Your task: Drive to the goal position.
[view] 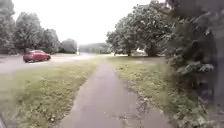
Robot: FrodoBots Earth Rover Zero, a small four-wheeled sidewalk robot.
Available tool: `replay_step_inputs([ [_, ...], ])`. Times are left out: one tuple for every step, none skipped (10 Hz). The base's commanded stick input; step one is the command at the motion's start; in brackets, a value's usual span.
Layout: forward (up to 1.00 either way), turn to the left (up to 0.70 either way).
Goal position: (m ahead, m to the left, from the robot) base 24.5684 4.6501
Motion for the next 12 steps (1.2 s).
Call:
replay_step_inputs([
  [1.0, 0.03],
  [1.0, 0.0],
  [1.0, 0.0],
  [1.0, 0.0],
  [1.0, 0.0],
  [1.0, 0.0],
  [1.0, 0.0],
  [1.0, 0.0],
  [1.0, 0.0],
  [1.0, 0.0],
  [1.0, 0.0],
  [1.0, 0.0],
])
